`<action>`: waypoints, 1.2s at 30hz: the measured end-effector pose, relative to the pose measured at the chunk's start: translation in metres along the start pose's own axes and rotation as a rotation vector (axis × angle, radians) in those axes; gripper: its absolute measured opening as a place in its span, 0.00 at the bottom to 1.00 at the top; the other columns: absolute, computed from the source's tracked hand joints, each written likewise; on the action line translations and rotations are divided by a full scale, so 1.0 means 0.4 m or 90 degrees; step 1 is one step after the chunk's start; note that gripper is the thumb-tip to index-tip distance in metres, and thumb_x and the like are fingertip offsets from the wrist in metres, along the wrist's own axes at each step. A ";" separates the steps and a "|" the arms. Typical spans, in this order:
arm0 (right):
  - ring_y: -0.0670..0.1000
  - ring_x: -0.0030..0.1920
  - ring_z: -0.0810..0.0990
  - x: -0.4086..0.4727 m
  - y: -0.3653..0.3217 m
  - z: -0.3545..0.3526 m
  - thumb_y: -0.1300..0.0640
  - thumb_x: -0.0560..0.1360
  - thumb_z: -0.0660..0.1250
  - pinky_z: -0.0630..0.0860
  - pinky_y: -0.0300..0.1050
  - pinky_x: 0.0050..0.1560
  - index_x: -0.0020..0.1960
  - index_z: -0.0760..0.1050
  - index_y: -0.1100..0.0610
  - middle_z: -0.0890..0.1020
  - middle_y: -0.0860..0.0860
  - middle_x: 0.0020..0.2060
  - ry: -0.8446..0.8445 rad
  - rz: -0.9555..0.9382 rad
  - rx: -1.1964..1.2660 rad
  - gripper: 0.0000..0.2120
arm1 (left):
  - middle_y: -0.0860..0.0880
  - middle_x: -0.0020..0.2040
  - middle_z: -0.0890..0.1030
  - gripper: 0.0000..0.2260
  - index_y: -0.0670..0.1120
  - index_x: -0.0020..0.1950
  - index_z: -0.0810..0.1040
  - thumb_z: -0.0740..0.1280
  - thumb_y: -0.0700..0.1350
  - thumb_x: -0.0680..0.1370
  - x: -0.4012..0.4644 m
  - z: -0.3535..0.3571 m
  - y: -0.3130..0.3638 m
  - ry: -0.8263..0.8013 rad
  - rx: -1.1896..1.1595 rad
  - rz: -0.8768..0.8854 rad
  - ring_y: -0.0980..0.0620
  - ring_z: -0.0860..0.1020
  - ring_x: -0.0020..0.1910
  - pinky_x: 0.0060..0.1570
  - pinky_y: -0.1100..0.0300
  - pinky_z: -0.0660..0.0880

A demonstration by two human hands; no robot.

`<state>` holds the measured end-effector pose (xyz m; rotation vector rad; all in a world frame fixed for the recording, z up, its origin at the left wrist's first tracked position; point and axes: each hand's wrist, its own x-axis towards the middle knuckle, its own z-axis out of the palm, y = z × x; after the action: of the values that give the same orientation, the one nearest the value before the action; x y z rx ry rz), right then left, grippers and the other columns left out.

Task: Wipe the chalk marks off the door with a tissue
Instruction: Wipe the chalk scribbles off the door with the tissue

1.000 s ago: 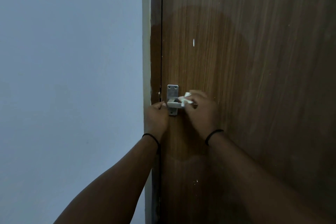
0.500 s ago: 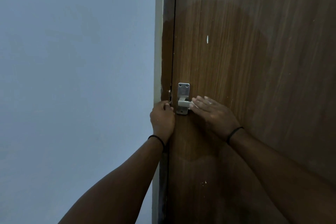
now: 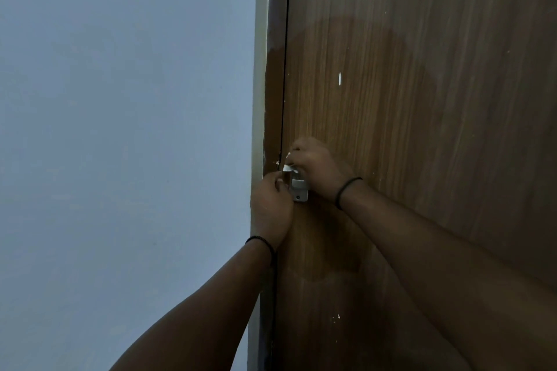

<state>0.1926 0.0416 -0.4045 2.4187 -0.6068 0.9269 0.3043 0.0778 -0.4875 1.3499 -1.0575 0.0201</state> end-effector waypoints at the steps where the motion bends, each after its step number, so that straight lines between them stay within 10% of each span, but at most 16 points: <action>1: 0.52 0.54 0.75 0.015 0.004 0.010 0.63 0.78 0.66 0.75 0.46 0.52 0.54 0.81 0.58 0.79 0.54 0.53 -0.015 -0.006 -0.014 0.07 | 0.51 0.48 0.82 0.12 0.47 0.58 0.81 0.59 0.43 0.82 0.000 -0.002 -0.003 0.009 0.008 0.011 0.55 0.79 0.44 0.40 0.71 0.67; 8: 0.55 0.59 0.77 -0.046 0.110 -0.011 0.64 0.77 0.67 0.73 0.49 0.59 0.52 0.83 0.59 0.82 0.55 0.54 -0.034 0.060 -0.009 0.08 | 0.48 0.60 0.80 0.13 0.44 0.65 0.77 0.61 0.43 0.82 -0.012 -0.013 0.017 0.034 0.040 0.203 0.57 0.74 0.56 0.57 0.65 0.73; 15: 0.61 0.57 0.83 -0.143 0.239 -0.210 0.70 0.75 0.68 0.75 0.48 0.61 0.49 0.84 0.65 0.84 0.61 0.54 0.286 0.078 -0.069 0.07 | 0.44 0.60 0.80 0.15 0.41 0.67 0.76 0.63 0.40 0.81 -0.020 0.062 0.125 -0.008 0.073 0.307 0.48 0.78 0.59 0.61 0.48 0.75; 22: 0.60 0.75 0.65 -0.023 0.332 -0.299 0.63 0.84 0.52 0.60 0.55 0.77 0.71 0.70 0.66 0.67 0.61 0.74 0.112 0.069 -0.234 0.19 | 0.46 0.61 0.78 0.16 0.44 0.69 0.74 0.62 0.43 0.82 -0.012 0.127 0.189 -0.003 0.081 0.330 0.53 0.75 0.58 0.56 0.61 0.67; 31: 0.60 0.80 0.47 -0.351 0.391 -0.099 0.59 0.83 0.52 0.50 0.58 0.79 0.80 0.48 0.65 0.50 0.62 0.79 0.188 0.357 -0.216 0.28 | 0.44 0.58 0.80 0.15 0.41 0.67 0.76 0.60 0.41 0.81 -0.018 0.136 0.146 0.012 0.071 0.303 0.49 0.76 0.57 0.58 0.56 0.70; 36: 0.63 0.79 0.51 -0.606 0.153 0.197 0.66 0.80 0.61 0.60 0.60 0.76 0.78 0.54 0.67 0.52 0.64 0.78 0.127 0.386 -0.171 0.30 | 0.42 0.61 0.78 0.16 0.40 0.67 0.76 0.60 0.42 0.80 -0.075 0.123 0.087 0.002 0.080 0.295 0.47 0.75 0.60 0.60 0.48 0.73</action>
<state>0.0345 0.0042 -0.6103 1.8952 -1.3315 1.2073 0.2383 0.0656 -0.4865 1.1881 -1.3649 0.4380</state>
